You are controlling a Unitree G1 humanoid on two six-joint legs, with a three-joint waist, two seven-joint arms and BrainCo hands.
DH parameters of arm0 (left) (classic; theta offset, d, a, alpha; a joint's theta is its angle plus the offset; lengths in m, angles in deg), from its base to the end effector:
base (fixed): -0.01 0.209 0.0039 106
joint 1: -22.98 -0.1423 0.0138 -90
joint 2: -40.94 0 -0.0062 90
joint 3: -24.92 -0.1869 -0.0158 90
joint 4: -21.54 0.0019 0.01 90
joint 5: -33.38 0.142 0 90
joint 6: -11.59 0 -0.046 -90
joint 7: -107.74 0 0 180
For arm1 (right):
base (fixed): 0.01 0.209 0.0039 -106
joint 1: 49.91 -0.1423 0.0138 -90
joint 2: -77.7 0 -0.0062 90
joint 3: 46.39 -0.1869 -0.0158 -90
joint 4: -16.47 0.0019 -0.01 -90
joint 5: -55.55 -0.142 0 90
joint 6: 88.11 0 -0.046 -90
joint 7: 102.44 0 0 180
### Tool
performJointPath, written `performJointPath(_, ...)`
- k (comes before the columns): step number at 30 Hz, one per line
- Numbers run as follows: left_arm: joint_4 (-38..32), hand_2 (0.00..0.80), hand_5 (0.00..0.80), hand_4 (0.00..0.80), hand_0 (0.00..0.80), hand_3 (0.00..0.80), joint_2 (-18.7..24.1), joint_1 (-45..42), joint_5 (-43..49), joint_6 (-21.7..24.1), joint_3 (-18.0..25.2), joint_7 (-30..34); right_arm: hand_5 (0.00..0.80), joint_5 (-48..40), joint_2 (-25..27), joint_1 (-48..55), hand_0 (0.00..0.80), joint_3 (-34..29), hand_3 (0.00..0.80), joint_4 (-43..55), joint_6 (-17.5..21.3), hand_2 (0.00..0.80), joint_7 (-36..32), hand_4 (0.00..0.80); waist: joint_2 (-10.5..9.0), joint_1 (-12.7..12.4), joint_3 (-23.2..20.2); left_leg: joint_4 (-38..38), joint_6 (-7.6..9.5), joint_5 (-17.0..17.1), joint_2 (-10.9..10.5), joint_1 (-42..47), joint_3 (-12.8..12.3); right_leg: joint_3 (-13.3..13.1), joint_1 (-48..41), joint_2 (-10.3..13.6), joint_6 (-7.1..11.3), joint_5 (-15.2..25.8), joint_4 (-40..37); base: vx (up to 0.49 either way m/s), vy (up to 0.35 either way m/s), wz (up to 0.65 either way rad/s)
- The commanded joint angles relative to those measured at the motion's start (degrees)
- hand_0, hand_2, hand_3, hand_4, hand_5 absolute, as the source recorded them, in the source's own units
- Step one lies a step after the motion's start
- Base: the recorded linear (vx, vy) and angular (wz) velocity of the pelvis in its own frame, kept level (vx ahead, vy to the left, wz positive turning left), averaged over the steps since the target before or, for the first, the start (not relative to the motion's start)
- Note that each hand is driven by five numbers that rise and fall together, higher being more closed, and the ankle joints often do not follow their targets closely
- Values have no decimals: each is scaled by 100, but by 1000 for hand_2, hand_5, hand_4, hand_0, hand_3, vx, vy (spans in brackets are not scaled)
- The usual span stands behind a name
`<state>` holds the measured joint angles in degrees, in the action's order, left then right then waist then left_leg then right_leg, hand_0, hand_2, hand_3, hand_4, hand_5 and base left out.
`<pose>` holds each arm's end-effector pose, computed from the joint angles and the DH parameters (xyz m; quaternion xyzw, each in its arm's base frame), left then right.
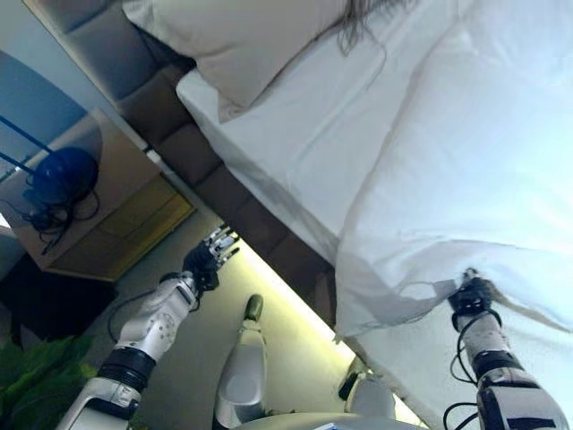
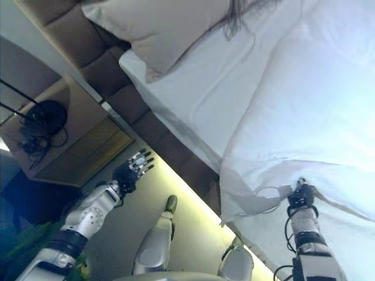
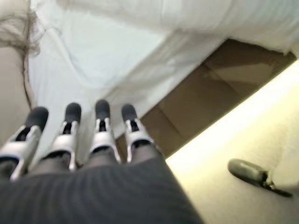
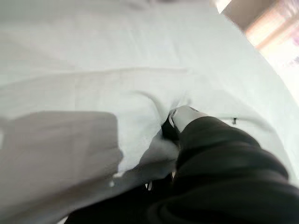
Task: Make the bed neatly
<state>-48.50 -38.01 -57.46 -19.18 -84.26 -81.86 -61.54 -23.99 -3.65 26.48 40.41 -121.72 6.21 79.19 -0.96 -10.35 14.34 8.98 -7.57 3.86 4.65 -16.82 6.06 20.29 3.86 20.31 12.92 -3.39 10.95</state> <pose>0.2276 0.2066 0.0104 -0.2003 0.1822 -0.1369 0.9529 0.2138 -0.2855 -0.0205 0.4467 0.1262 -0.2889 0.8373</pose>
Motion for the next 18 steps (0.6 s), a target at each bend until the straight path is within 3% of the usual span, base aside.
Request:
performJointPath(1,6,0,0,0,0,0,-340,-178,158,-322,-27,28,800,1098,10,-85,800,352,800,1129,-29,800,609,800,-47,-175,-532,347,81,-693,323,910,43,-354,73,362,56,778,81,349,386,-4)
performJointPath(4,-1,0,0,0,0,0,-475,-505,15,-624,38,18,800,1470,-225,270,800,604,800,1660,-259,800,763,800,-40,-77,-749,385,253,-883,132,1313,-140,-556,-229,559,55,915,21,280,332,-27)
performJointPath(6,22,0,0,0,0,0,-532,-569,-205,-791,30,-16,800,1557,-415,381,800,738,800,1793,-324,800,775,800,-72,-59,-859,277,354,-895,9,1491,-310,-506,-389,630,58,1162,-135,159,241,-27)
performJointPath(8,125,0,0,0,0,0,-633,-532,-350,-892,-28,-158,800,1505,-641,347,800,976,800,1835,-254,800,881,800,-80,-33,-953,80,441,-839,-34,1670,-446,-442,-436,508,34,1201,-129,71,175,-21)
performJointPath(12,738,0,0,0,0,0,-902,-172,-540,-756,-378,-428,800,1331,-935,380,800,1367,800,2161,-150,800,1131,800,-103,168,-1140,-274,578,-613,-116,1734,-405,-668,-366,-63,-137,973,-32,-35,69,-7)
performJointPath(13,1009,0,0,0,0,0,-1049,-15,-608,-689,-518,-493,800,1384,-1016,398,800,1562,800,2308,-73,800,1264,800,-122,259,-1202,-359,597,-534,-161,1721,-333,-853,-307,-227,-186,976,-27,-97,9,-4)
performJointPath(15,1296,0,0,0,0,0,-1216,118,-679,-655,-595,-475,800,1518,-1120,383,800,1784,800,2473,-133,800,1372,800,-132,346,-1273,-513,593,-427,-176,1761,-301,-966,-283,-355,-242,993,-47,-101,-3,16)
performJointPath(18,1560,0,0,0,0,0,-1433,300,-802,-533,-664,-507,800,1875,-1300,234,800,2166,800,2550,-342,800,1417,800,-92,389,-1343,-716,520,-309,-56,1871,-391,-899,-450,-533,-320,777,-281,-89,-34,15)
